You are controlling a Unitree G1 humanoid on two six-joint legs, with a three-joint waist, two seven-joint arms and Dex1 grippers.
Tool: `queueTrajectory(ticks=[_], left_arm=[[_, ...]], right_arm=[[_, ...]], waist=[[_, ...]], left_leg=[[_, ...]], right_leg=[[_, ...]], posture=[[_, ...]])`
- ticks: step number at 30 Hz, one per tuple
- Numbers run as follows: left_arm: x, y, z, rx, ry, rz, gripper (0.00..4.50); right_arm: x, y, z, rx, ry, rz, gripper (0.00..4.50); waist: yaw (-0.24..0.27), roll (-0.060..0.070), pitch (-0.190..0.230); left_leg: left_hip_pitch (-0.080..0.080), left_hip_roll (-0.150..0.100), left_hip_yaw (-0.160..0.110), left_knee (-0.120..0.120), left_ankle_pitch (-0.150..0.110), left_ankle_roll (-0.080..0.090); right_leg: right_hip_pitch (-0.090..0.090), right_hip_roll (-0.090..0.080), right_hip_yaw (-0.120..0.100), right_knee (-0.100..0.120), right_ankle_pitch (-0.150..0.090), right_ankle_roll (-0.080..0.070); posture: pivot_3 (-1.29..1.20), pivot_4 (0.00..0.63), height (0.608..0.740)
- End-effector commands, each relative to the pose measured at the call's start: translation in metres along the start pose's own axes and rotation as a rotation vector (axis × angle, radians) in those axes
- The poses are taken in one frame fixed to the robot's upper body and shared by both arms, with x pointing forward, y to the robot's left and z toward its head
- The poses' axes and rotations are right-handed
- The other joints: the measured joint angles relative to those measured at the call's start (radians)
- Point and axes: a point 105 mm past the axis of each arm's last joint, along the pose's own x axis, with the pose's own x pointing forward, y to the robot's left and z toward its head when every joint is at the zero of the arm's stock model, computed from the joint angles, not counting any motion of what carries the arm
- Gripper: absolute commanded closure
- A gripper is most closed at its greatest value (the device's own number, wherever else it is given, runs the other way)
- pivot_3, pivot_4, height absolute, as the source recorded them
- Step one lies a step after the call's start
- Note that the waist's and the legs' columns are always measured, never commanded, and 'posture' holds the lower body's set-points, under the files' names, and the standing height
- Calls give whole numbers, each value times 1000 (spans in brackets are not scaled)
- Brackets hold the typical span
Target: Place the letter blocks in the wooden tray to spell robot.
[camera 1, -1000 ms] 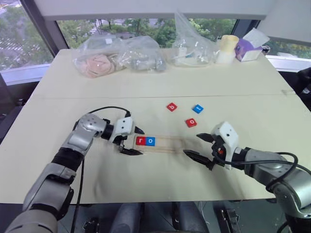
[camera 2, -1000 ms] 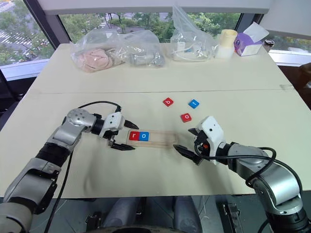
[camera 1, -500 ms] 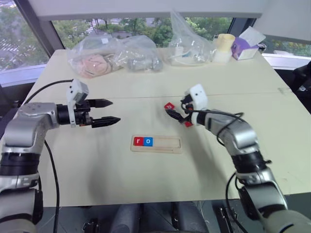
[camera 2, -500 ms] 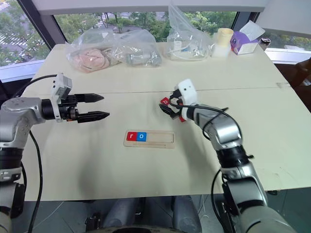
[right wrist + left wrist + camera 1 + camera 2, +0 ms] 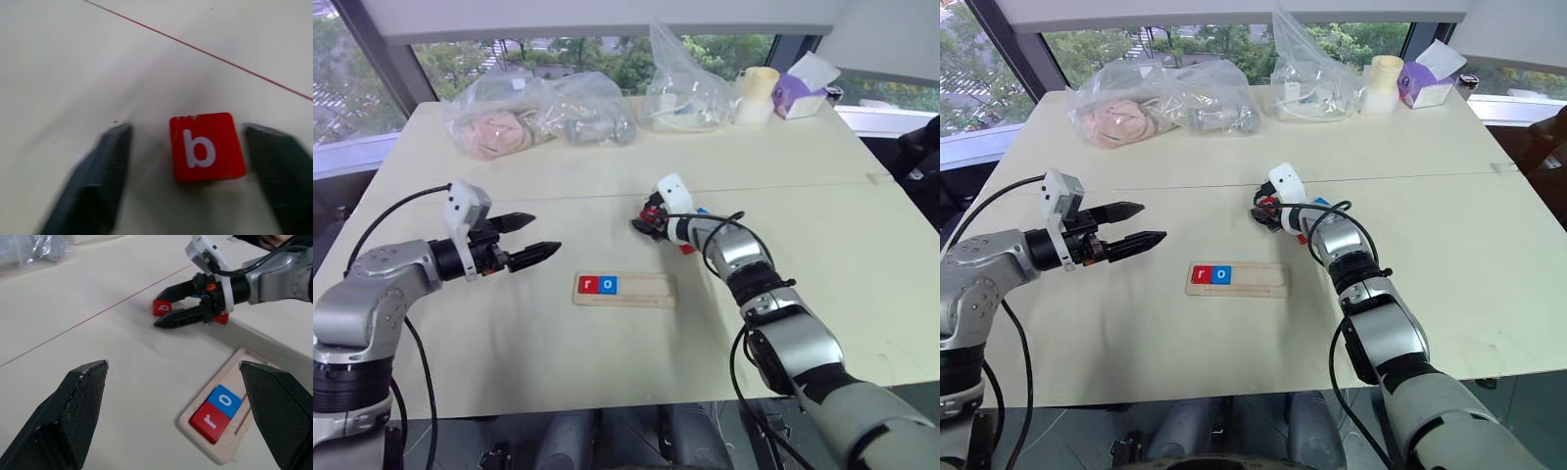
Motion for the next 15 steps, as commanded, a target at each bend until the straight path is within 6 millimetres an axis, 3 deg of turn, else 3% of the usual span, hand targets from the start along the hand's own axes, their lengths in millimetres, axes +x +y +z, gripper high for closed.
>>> queueTrajectory(ticks=[1,2,4,6,10,13,15], left_arm=[[-3,-3,11,49,-33,2,0],[-1,-3,10,52,-31,0,0],[5,-7,10,60,-32,-21,0],[14,-18,11,85,-23,-80,0],[30,-45,12,128,-14,-201,0],[38,-65,9,160,7,-287,0],[46,-79,8,161,3,-350,0]], right_arm=[[2,2,13,-36,-28,1,3046],[1,2,14,-46,-30,-3,3312],[-1,-1,21,-54,-60,-26,3301],[-11,-9,43,-54,-139,-75,3301],[-52,-26,69,-2,-248,-219,3301],[-86,-29,64,71,-265,-325,3301],[-111,-24,41,132,-215,-406,3301]], waist=[[-1,0,0],[-1,0,0],[-1,0,0],[3,1,0],[8,0,0],[12,0,0],[11,0,0]], left_leg=[[0,0,0,0,0,0],[1,0,0,0,0,0],[1,1,0,0,0,0],[1,1,0,0,0,0],[0,1,0,0,0,-1],[-1,2,-1,-1,0,-1],[-1,2,-1,-1,0,0]], right_leg=[[0,1,0,0,0,0],[0,1,1,0,0,0],[0,1,1,0,0,-1],[0,1,1,0,0,-1],[-1,1,2,0,0,-1],[-1,1,2,0,0,-1],[-1,1,2,0,0,-1]], posture=[[0,150,740],[0,150,740],[0,150,740],[0,150,740],[0,150,740],[0,150,740],[0,150,740]])
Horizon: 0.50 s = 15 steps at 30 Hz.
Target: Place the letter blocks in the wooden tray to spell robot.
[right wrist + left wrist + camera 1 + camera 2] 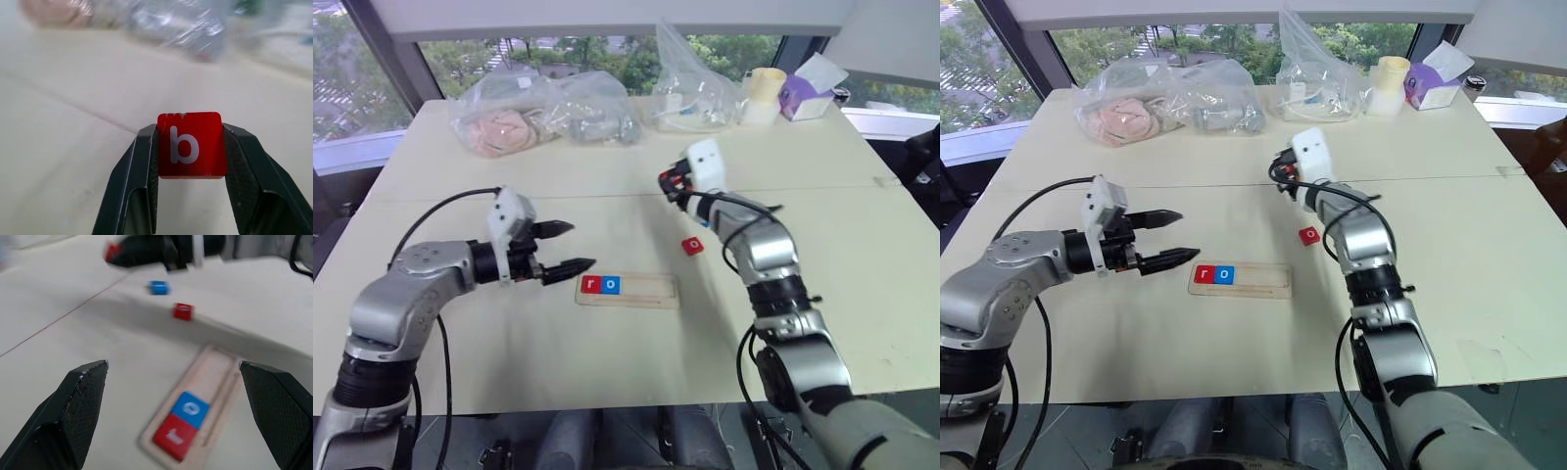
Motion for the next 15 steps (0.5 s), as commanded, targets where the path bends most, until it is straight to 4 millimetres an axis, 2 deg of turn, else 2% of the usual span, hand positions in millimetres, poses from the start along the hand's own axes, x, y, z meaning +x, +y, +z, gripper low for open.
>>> queueTrajectory(ticks=[1,3,7,11,15], left_arm=[[16,-20,10,49,-30,-102,0],[23,-24,9,49,-29,-136,0],[25,-21,5,60,-7,-159,0],[27,-16,0,81,19,-172,0],[29,-9,-2,89,29,-180,0]], right_arm=[[-48,-9,-9,77,42,-138,3301],[-77,-7,-26,124,99,-198,3301],[-109,2,-54,184,204,-257,3301],[-126,9,-73,322,267,-347,3301],[-128,12,-80,375,299,-358,3301]], waist=[[4,1,0],[2,1,-1],[-13,3,-1],[-6,3,-1],[-2,3,-1]], left_leg=[[0,0,0,0,0,0],[0,0,-1,0,0,0],[1,0,2,1,0,0],[5,2,1,1,1,1],[2,0,2,1,1,1]], right_leg=[[0,0,0,0,0,0],[0,0,0,0,0,0],[-1,2,4,0,-2,-5],[2,2,3,0,-2,-7],[1,1,3,-3,-2,-6]], posture=[[0,150,740],[0,150,740],[0,150,740],[0,150,740],[0,150,740]])
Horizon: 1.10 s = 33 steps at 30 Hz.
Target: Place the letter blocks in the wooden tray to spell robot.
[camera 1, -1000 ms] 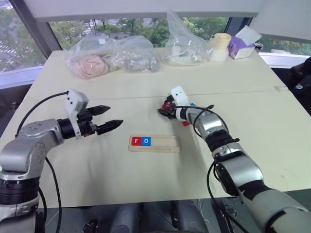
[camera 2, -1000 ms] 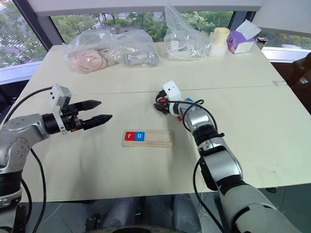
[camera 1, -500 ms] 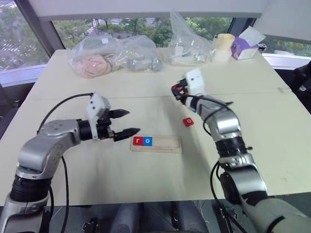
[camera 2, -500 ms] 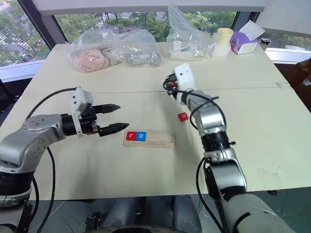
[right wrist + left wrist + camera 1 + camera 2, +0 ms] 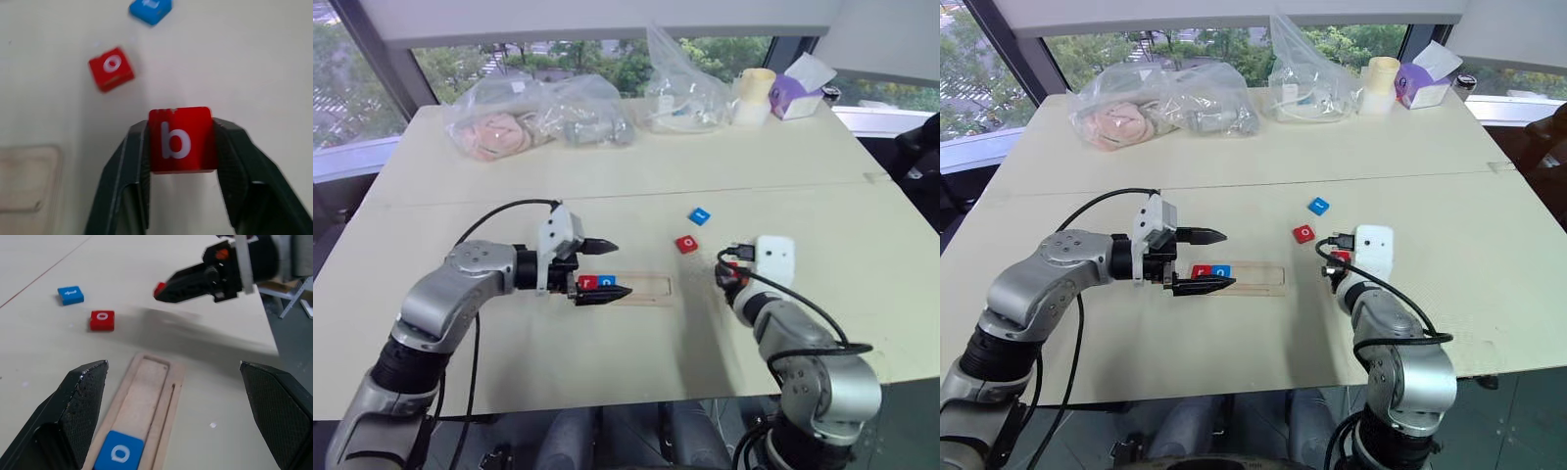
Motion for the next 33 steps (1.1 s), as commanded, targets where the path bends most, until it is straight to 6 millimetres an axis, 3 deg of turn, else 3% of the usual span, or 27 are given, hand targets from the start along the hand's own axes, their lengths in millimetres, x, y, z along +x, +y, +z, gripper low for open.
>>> queueTrajectory(ticks=[1,5,11,13,16,17,19,22,25,33], left_arm=[[-1,4,7,53,-1,-11,0],[-2,8,5,63,9,-10,0],[-6,9,1,67,22,-7,0],[-9,9,0,67,29,-7,0],[-16,8,-7,89,89,-27,0],[-20,6,-11,104,118,-39,0],[-24,4,-11,95,118,-57,0],[-30,-3,-13,98,132,-92,0],[-35,-11,-17,124,184,-125,0],[-39,-22,-8,123,170,-103,0]], right_arm=[[-5,6,0,73,-4,8,3301],[-3,11,-13,92,62,27,3301],[0,12,-17,103,85,41,142],[1,5,-2,86,17,40,52],[4,-22,53,-56,-263,86,52],[5,-27,58,-100,-293,138,52],[3,-30,55,-219,-296,318,52],[-2,-50,39,-351,-216,537,52],[-5,-68,31,-459,-148,623,52],[-3,-66,8,-664,-18,813,52]], waist=[[2,0,0],[1,0,0],[-2,0,0],[-2,0,0],[-4,1,1],[-4,1,1],[2,0,0],[5,-1,1],[-1,0,1],[3,-1,1]], left_leg=[[-1,0,0,0,0,0],[-1,0,0,0,0,0],[-1,0,0,0,0,0],[-1,0,0,0,0,0],[-1,0,0,0,0,0],[-2,0,1,1,0,0],[-1,0,1,0,0,0],[-1,0,1,0,-2,3],[-2,-1,2,0,-3,4],[1,3,4,2,-3,5]], right_leg=[[0,0,0,0,0,0],[-1,0,0,0,0,0],[-1,0,0,0,0,0],[-1,0,0,0,0,0],[-1,0,-1,0,0,0],[-1,0,0,0,0,1],[0,0,-1,-2,0,1],[4,0,-3,-3,-3,4],[3,-1,-2,-3,-3,5],[4,0,0,-1,-3,4]], posture=[[0,150,740],[0,150,740],[0,150,740],[0,150,740],[0,150,740],[0,150,740],[0,150,740],[0,150,740],[0,150,740],[0,150,740]])
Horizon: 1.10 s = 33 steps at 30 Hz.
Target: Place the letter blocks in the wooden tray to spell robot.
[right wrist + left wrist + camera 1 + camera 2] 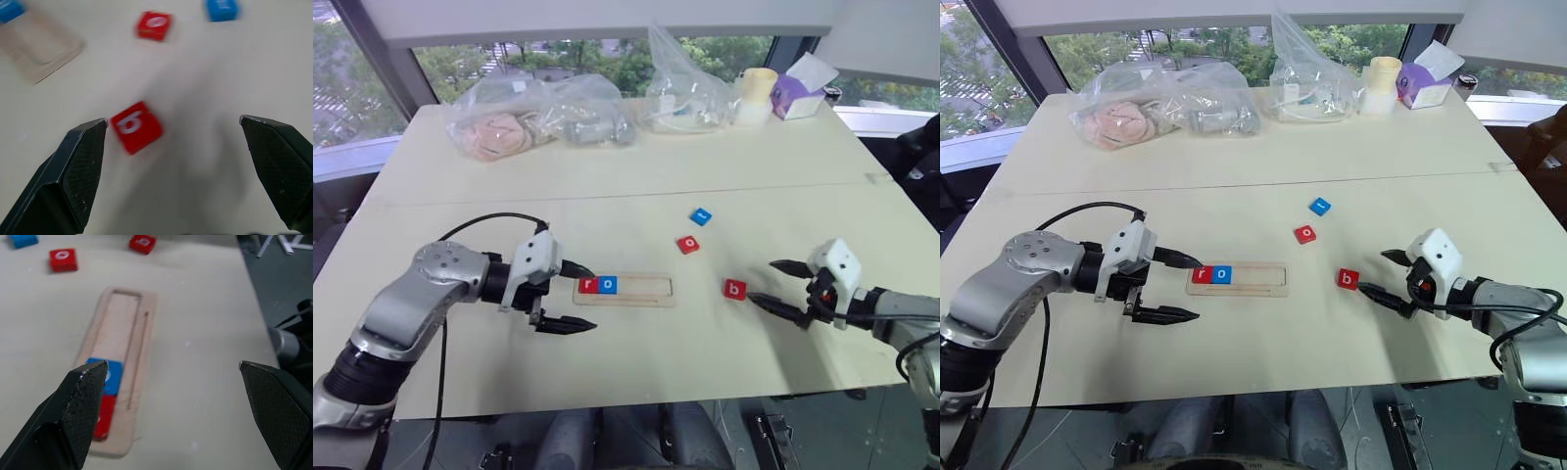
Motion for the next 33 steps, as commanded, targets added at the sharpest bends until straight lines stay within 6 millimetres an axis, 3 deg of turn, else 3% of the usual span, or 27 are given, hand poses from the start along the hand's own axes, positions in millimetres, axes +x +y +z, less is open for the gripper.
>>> queueTrajectory(ticks=[1,9,12,17,23,25,28,33], left_arm=[[-5,1,11,26,-19,46,0],[-5,11,14,4,-25,89,0],[-6,13,12,2,-19,108,0],[-14,17,8,-6,-7,154,0],[-35,27,-1,-28,40,234,0],[-42,27,-7,-48,58,243,0],[-56,28,-21,-88,120,253,0],[-53,28,-21,-85,114,243,0]], right_arm=[[4,2,0,-76,12,60,52],[20,-17,-12,-154,37,66,52],[24,-13,-21,-173,58,120,886],[27,-12,-13,-182,29,126,3368],[41,0,36,-209,-101,146,3368],[51,15,54,-226,-131,207,3368],[79,44,74,-287,-111,332,3368],[122,60,85,-283,-57,374,3368]], waist=[[2,0,0],[3,-1,0],[2,0,0],[0,-1,0],[-3,0,0],[-1,0,0],[-3,-1,0],[5,-1,0]], left_leg=[[0,0,0,0,0,0],[-1,-1,1,0,0,0],[-1,-1,1,0,0,0],[1,-1,1,1,0,0],[2,0,1,1,0,0],[2,0,0,0,0,0],[1,1,0,-1,0,0],[-1,1,0,-1,0,-1]], right_leg=[[0,0,0,0,0,-1],[0,0,0,0,1,-1],[0,0,0,-1,1,-1],[1,0,0,0,1,-1],[1,0,1,1,1,-2],[1,0,1,1,1,-2],[0,0,1,1,1,-2],[-2,0,1,1,2,-3]], posture=[[0,150,740],[0,150,740],[0,150,740],[0,150,740],[0,150,740],[0,150,740],[0,150,740],[0,150,740]])
